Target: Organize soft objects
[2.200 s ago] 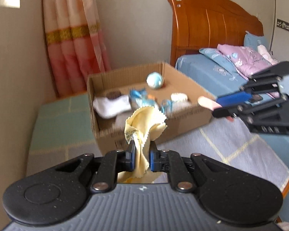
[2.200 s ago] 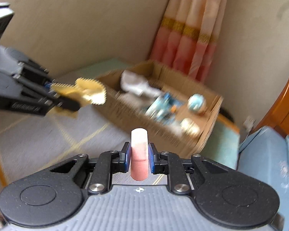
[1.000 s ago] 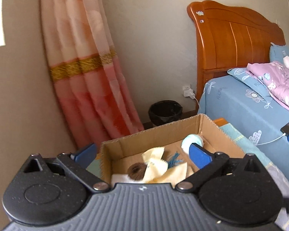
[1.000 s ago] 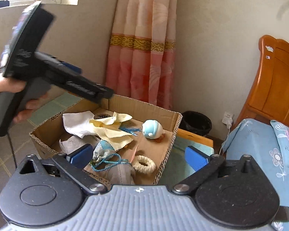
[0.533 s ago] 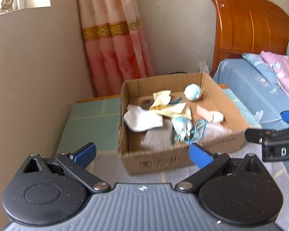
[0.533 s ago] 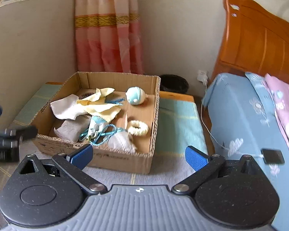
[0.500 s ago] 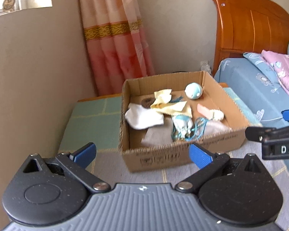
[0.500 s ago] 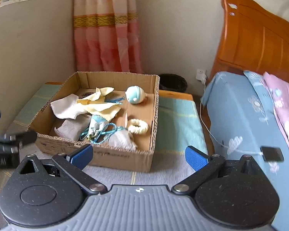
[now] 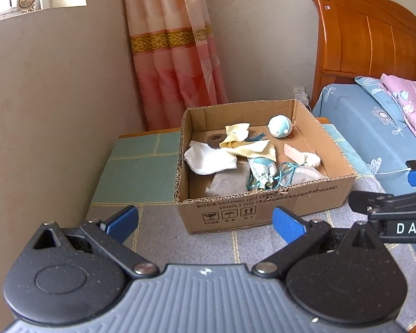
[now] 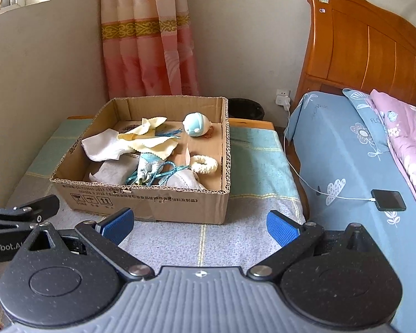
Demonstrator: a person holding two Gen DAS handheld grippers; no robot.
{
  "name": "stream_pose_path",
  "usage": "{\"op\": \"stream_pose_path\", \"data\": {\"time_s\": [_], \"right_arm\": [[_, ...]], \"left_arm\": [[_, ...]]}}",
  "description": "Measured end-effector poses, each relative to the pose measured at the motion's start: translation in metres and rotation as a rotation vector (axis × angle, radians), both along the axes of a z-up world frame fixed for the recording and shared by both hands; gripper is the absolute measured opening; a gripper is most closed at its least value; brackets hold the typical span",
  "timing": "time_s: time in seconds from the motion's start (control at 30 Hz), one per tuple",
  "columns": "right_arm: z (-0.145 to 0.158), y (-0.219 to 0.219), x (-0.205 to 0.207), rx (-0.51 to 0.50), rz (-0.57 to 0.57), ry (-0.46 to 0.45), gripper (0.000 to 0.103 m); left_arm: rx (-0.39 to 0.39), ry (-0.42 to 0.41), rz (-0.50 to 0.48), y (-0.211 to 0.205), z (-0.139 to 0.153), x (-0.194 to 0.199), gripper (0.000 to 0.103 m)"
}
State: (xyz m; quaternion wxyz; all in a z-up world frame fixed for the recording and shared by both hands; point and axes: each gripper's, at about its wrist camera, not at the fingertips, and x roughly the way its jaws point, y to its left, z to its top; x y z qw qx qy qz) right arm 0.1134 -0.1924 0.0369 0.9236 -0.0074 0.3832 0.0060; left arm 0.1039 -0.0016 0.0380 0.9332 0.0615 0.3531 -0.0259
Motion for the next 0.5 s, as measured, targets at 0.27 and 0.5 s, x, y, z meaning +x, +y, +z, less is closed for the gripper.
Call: {"op": "stream_pose_path", "data": {"time_s": [0.27, 0.5], "right_arm": [[0.001, 0.0005, 0.0005, 0.0, 0.005, -0.001, 0.103], [0.0015, -0.0008, 0.0, 0.004, 0.003, -0.004, 0.103]], "left_arm": [[-0.002, 0.003, 0.004, 0.0001, 0.0018, -0.0002, 0.102], [0.0, 0.002, 0.005, -0.0006, 0.0024, -0.0008, 0.102]]}}
